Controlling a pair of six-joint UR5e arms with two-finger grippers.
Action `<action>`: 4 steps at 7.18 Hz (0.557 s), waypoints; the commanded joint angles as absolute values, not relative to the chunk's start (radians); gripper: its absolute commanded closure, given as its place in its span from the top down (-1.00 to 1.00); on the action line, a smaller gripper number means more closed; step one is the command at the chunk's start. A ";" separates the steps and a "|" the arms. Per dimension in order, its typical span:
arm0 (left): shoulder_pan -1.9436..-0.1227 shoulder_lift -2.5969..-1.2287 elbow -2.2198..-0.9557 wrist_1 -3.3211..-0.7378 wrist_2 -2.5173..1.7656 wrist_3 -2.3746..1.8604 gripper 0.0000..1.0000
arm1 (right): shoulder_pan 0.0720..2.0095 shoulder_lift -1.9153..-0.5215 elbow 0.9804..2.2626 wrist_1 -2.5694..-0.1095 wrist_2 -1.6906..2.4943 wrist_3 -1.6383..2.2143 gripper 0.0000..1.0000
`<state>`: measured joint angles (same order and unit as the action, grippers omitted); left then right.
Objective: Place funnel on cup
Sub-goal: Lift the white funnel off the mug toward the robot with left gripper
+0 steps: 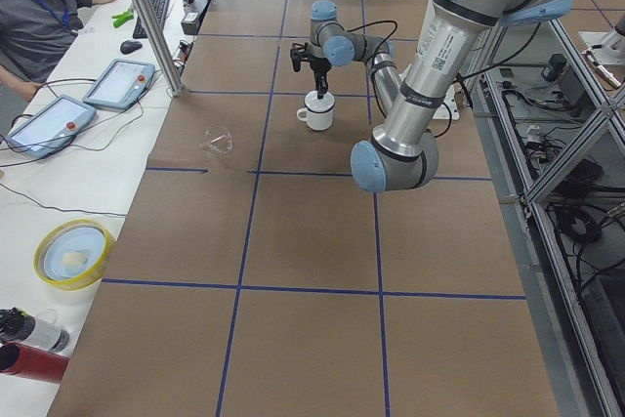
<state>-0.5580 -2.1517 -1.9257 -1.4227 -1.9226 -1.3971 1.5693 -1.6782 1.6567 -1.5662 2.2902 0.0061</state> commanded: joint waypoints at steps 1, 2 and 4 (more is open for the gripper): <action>-0.569 -2.140 -2.024 -1.352 -1.921 -1.390 -1.00 | 1.569 -1.678 1.657 -1.566 2.290 0.006 1.00; -0.595 -2.135 -2.121 -1.276 -1.921 -1.365 -1.00 | 1.569 -1.678 1.657 -1.566 2.290 0.006 1.00; -0.629 -1.943 -2.294 -1.284 -1.919 -1.263 -1.00 | 1.569 -1.678 1.657 -1.566 2.290 0.006 1.00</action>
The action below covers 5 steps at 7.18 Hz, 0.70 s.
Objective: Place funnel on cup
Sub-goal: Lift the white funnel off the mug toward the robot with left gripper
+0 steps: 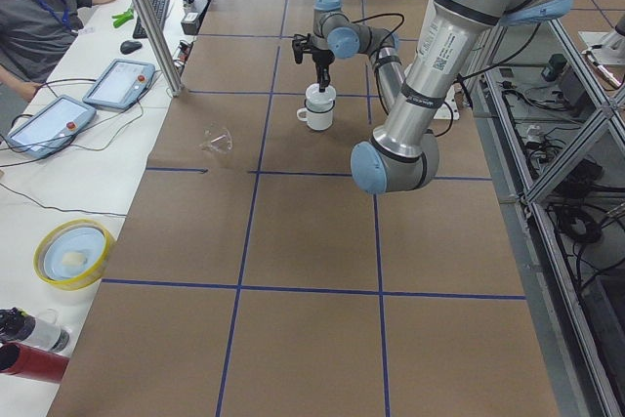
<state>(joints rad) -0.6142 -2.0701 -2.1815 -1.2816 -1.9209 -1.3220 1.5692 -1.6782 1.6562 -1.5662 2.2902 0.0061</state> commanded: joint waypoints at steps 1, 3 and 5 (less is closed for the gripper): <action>-0.629 -1.772 -2.359 -1.384 -1.921 -1.220 -1.00 | 1.569 -1.678 1.657 -1.566 2.290 0.006 1.00; -0.615 -1.579 -2.163 -1.872 -1.922 -1.230 -1.00 | 1.569 -1.678 1.657 -1.566 2.290 0.006 1.00; -0.591 -1.601 -2.004 -1.940 -1.922 -1.229 -1.00 | 1.569 -1.678 1.657 -1.566 2.290 0.006 1.00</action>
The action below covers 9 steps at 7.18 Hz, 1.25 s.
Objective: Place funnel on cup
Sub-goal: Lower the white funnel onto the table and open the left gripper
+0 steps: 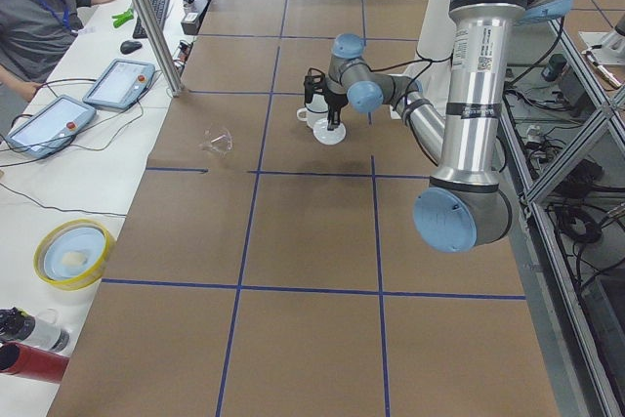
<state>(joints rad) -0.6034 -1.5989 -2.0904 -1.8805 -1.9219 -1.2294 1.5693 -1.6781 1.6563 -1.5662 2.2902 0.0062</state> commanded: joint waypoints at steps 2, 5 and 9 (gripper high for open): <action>-0.563 -1.623 -1.967 -1.937 -1.922 -1.229 -1.00 | 1.569 -1.678 1.657 -1.566 2.290 0.006 1.00; -0.557 -1.631 -1.957 -1.933 -1.922 -1.229 -1.00 | 1.569 -1.678 1.657 -1.566 2.290 0.006 1.00; -0.551 -1.649 -1.928 -1.933 -1.922 -1.230 -0.11 | 1.569 -1.678 1.655 -1.566 2.290 0.006 1.00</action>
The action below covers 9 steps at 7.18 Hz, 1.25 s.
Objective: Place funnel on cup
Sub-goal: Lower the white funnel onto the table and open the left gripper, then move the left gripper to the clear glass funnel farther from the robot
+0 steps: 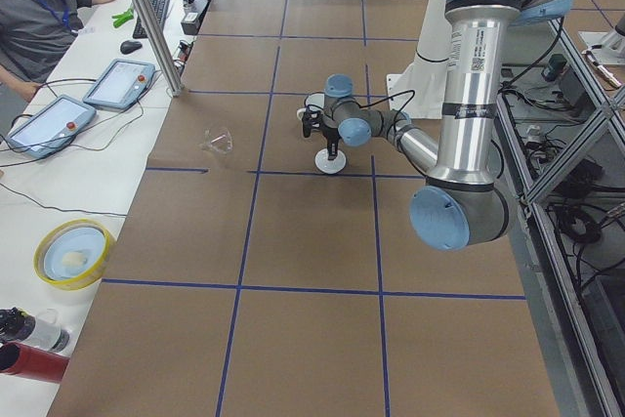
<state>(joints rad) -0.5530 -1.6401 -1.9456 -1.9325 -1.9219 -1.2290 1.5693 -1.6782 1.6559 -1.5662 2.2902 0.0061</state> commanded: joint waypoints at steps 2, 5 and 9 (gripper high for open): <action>-0.554 -1.649 -1.945 -1.933 -1.922 -1.233 1.00 | 1.569 -1.678 1.657 -1.566 2.290 0.006 1.00; -0.633 -1.651 -2.016 -1.933 -1.911 -1.276 1.00 | 1.569 -1.678 1.657 -1.566 2.290 0.006 1.00; -0.765 -1.796 -2.003 -1.944 -1.737 -1.880 1.00 | 1.569 -1.678 1.657 -1.566 2.290 0.006 1.00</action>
